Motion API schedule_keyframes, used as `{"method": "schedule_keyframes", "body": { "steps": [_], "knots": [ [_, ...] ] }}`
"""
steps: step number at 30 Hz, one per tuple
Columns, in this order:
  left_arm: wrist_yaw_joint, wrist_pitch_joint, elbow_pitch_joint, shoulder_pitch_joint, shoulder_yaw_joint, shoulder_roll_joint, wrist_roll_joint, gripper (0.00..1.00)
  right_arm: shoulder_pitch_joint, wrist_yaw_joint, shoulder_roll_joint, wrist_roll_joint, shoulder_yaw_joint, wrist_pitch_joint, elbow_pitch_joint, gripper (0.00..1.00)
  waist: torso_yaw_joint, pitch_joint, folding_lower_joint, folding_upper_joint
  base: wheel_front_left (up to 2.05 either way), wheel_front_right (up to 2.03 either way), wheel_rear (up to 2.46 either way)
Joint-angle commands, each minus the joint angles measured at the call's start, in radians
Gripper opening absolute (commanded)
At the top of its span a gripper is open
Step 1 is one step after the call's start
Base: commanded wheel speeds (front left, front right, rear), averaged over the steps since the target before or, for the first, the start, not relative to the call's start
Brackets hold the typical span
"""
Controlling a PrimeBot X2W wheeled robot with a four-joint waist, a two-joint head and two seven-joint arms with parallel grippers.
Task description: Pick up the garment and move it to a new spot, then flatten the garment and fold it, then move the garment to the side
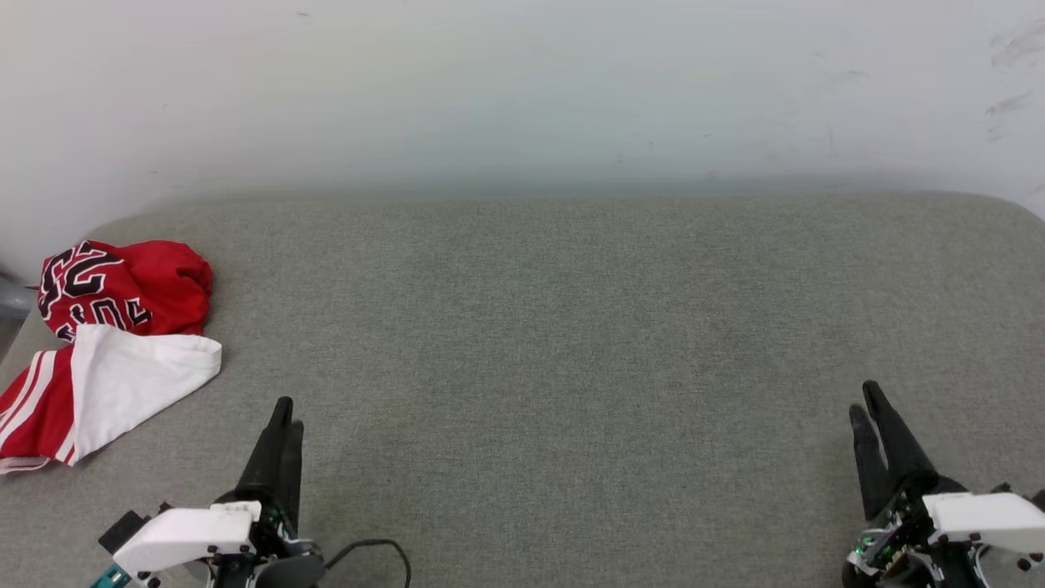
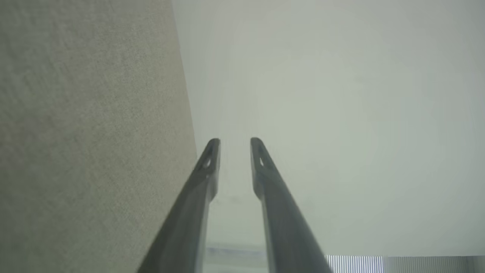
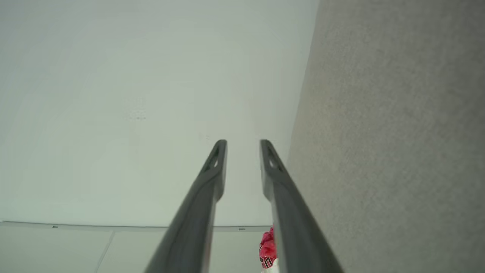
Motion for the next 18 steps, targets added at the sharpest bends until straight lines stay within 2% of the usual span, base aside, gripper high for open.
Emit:
{"method": "schedule_keyframes", "body": {
  "steps": [1, 10, 18],
  "knots": [
    [0.0, -0.001, 0.001, 0.002, -0.001, 0.0, 0.0, 1.0, 0.003, 0.0, 0.0, -0.001, 0.0, -0.001, 0.002, 1.0, 0.0, 0.0, 0.0, 0.0, 0.0, 0.0, 0.0],
    [0.0, -0.041, -0.011, 0.02, -0.003, -0.001, 0.037, 1.0, 0.022, 0.0, 0.0, -0.053, -0.002, -0.041, -0.006, 1.0, 0.0, 0.001, 0.0, 0.0, 0.0, 0.0, 0.0],
    [0.004, -0.079, -0.049, 0.018, 0.014, 0.0, 0.184, 1.0, 0.027, 0.0, 0.0, -0.208, -0.004, -0.079, -0.058, 1.0, 0.001, 0.003, 0.0, 0.0, 0.0, 0.0, 0.0]
  ]
}}
